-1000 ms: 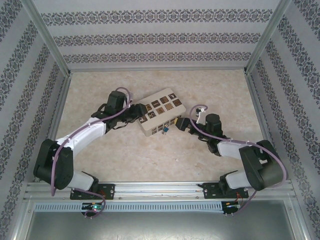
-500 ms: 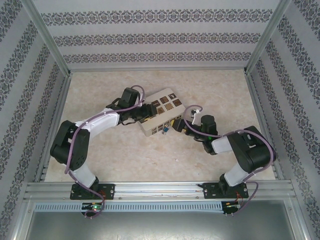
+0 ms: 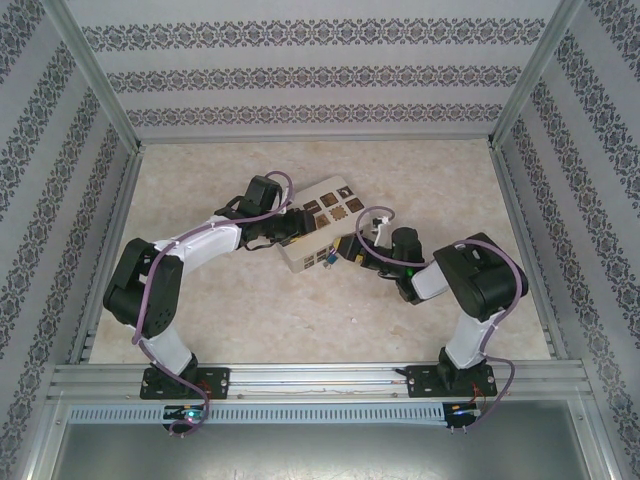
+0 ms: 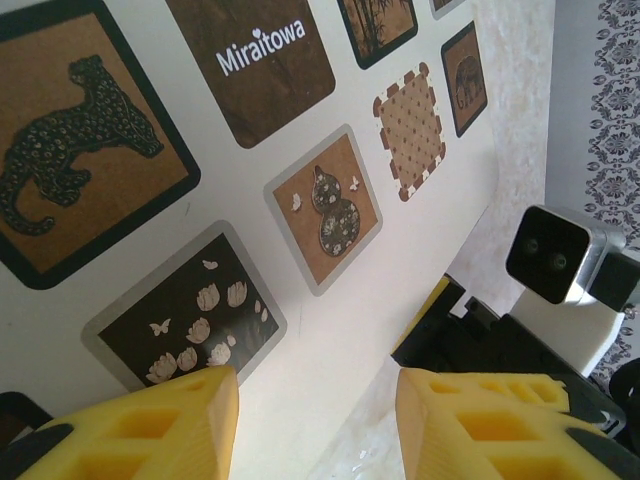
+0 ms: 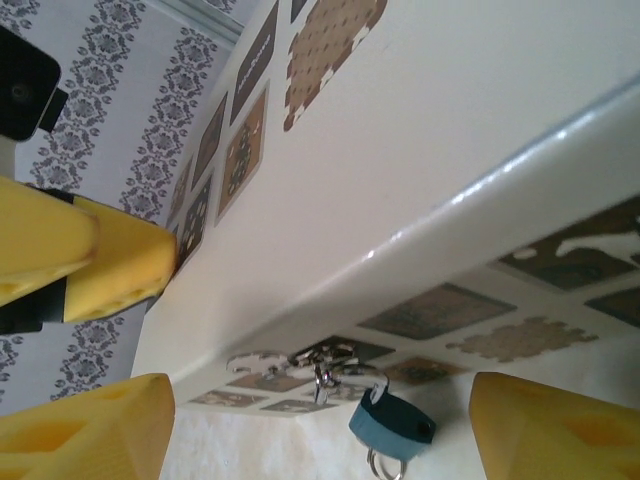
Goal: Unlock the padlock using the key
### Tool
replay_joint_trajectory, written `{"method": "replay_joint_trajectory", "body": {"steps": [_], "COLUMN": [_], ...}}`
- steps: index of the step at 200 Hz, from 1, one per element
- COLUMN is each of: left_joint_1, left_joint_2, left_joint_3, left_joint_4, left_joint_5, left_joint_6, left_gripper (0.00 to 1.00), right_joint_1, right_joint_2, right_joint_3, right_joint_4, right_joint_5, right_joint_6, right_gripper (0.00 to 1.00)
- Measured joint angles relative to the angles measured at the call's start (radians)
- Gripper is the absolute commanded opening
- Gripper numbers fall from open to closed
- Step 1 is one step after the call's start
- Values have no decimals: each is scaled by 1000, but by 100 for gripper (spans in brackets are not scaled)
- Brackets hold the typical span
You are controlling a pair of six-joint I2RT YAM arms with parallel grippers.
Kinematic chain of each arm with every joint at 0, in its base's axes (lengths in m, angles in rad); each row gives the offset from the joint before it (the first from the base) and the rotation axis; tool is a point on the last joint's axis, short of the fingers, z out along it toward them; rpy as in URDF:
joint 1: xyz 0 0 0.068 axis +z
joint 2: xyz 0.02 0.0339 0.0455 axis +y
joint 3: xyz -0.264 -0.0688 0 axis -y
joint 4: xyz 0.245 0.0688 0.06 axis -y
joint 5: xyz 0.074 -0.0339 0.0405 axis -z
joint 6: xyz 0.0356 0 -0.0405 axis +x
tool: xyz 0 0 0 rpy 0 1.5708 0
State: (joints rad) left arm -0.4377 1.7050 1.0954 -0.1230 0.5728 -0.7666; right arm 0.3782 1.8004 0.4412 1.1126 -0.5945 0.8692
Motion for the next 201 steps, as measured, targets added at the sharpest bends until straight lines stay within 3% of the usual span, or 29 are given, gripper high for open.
{"method": "replay_joint_trajectory", "body": {"steps": [157, 201], "left_joint_1": [0, 0], "left_joint_2": [0, 0], "left_joint_3": [0, -1], "left_joint_4": [0, 0], "left_joint_5": [0, 0], "left_joint_6": [0, 0], "left_gripper": [45, 45], "right_joint_1": [19, 35], "right_joint_2": [143, 151], "right_joint_3": [44, 55], "right_joint_4": [164, 180], "right_joint_5": [-107, -128], "right_joint_6": [19, 16], "right_gripper": [71, 63]}}
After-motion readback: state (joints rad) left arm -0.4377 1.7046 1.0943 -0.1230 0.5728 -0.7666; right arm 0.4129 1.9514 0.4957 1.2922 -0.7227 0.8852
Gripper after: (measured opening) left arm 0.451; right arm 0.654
